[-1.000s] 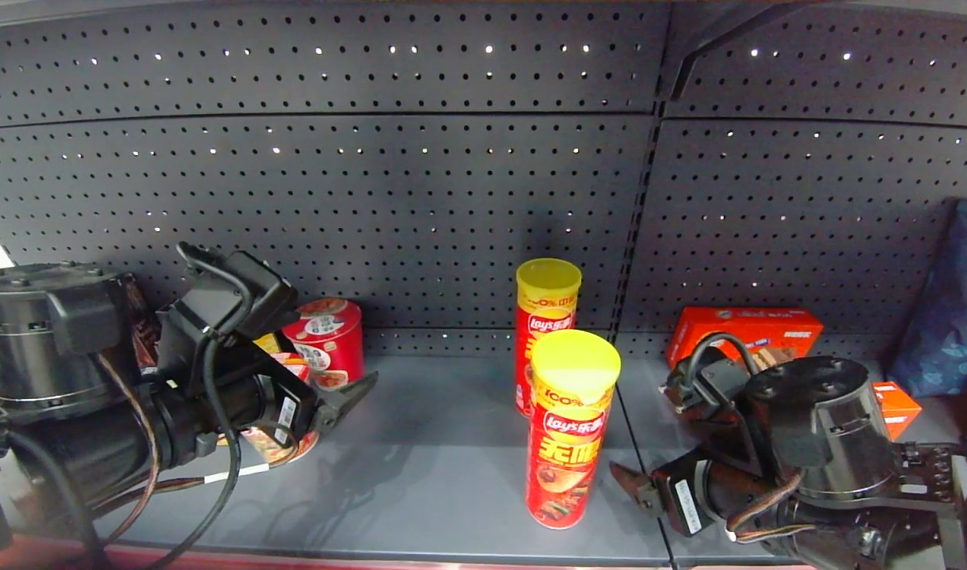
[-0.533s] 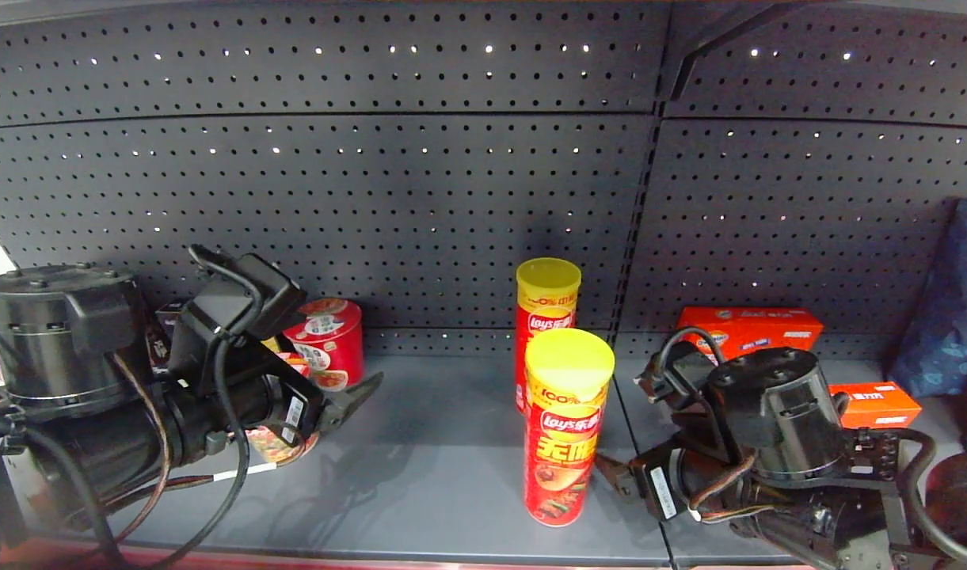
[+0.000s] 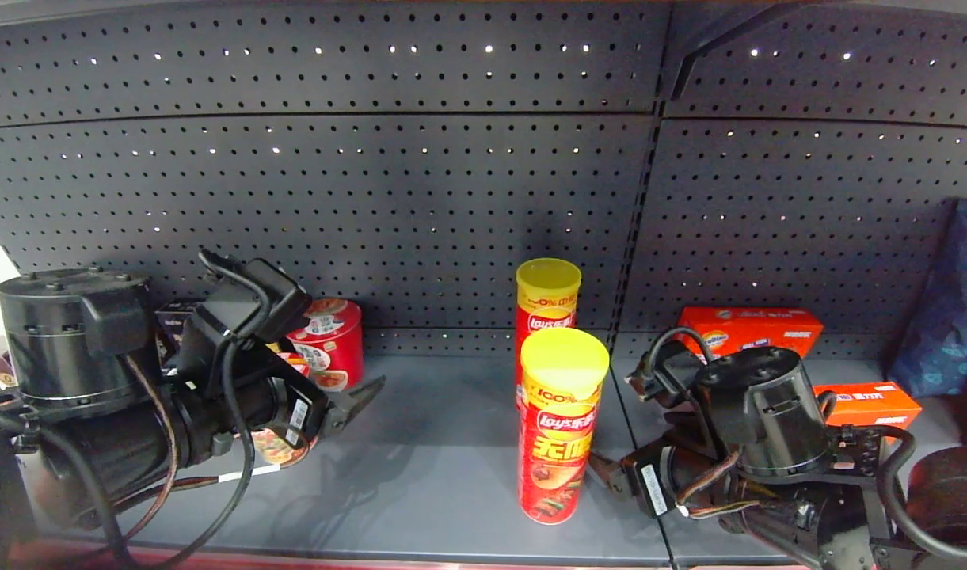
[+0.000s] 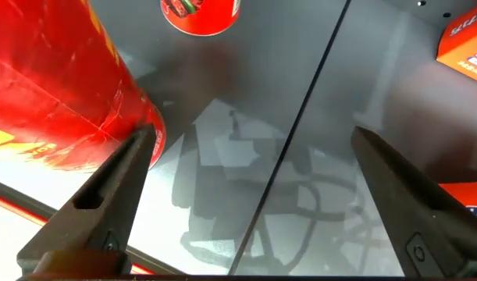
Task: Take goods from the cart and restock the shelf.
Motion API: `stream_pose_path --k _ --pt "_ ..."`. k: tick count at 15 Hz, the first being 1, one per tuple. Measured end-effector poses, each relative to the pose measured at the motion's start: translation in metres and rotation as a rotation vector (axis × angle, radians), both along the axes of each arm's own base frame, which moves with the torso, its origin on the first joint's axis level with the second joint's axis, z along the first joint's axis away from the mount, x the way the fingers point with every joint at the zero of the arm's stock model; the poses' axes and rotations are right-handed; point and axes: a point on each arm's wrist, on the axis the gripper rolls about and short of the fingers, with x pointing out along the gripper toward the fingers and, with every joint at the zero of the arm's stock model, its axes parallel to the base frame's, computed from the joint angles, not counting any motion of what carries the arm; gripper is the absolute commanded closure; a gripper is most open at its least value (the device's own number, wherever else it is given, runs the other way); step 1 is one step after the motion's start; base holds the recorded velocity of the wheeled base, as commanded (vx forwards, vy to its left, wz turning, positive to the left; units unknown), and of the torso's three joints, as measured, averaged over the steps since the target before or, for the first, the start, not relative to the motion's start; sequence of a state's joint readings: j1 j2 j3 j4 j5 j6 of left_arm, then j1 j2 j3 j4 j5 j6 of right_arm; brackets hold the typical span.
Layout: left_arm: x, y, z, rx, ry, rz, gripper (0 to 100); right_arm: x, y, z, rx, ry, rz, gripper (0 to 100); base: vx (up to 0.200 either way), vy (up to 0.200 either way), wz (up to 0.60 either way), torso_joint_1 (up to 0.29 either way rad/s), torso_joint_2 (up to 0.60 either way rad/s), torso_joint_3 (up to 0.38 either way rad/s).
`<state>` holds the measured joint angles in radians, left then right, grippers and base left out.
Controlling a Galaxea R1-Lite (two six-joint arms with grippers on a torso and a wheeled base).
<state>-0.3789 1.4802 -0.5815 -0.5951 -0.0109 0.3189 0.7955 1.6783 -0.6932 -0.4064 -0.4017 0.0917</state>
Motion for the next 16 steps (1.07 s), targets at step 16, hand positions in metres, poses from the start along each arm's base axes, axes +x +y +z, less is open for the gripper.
stream_pose_path --k 16 --pt "-0.0012 0.0005 -0.0042 0.006 0.014 0.0 0 -0.0039 -0.0009 -0.0033 -0.009 0.011 0.008 0 0.0 0.0 0.0 0.0 0.0 0.0"
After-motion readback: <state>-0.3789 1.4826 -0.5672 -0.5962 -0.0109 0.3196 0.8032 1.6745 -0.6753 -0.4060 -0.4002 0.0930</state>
